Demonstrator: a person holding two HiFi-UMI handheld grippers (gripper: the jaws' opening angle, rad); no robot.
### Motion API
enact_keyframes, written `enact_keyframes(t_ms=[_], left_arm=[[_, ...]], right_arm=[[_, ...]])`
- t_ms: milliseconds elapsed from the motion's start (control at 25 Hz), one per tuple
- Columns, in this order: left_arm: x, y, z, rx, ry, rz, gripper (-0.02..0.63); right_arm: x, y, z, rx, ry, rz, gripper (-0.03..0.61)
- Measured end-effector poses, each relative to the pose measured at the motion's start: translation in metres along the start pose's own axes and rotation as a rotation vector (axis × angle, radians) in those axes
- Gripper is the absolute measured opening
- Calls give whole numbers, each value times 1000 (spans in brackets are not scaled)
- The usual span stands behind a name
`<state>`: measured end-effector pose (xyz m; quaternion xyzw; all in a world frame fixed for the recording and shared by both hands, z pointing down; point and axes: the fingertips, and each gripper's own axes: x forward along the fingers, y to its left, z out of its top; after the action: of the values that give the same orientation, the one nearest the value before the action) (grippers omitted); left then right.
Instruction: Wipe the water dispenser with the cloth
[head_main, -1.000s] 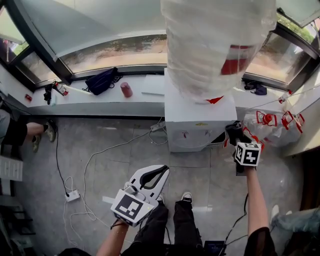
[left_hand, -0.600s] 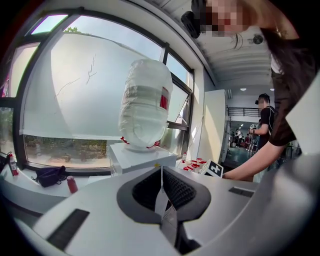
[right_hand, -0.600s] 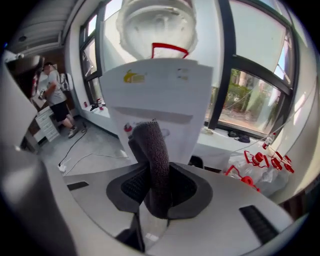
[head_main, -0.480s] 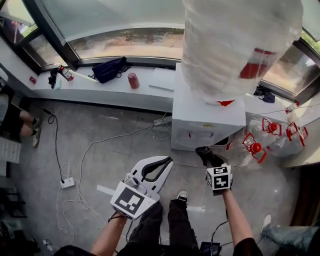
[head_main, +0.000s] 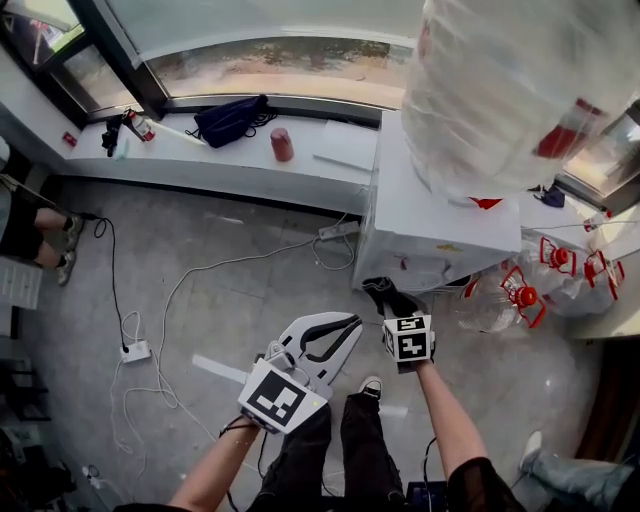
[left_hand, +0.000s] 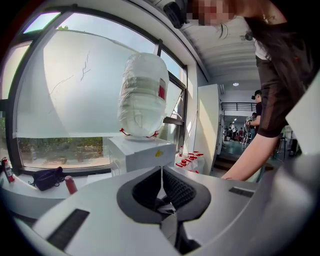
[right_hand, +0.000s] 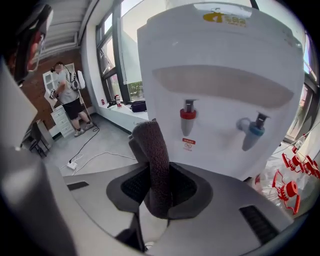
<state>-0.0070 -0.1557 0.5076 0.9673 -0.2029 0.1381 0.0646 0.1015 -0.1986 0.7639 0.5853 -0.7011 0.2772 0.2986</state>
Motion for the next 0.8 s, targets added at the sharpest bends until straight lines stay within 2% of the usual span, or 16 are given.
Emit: enact_keyframes(t_ms=[120,320,480,800], left_arm=[[-12,13,-15,-4,16,15,20],[-33,28,-38,-11,79,37,20],[-37,32,-48,-23,106,38,20],[-14,20,-50,-12,129,-9,20]], right_arm=[[22,6,7,30,-11,-4,106],[48,-5,17,223,-55,-16,106],[55,-32,17,227,-53,-79,106],[35,-86,3,234,-46,-137,107]])
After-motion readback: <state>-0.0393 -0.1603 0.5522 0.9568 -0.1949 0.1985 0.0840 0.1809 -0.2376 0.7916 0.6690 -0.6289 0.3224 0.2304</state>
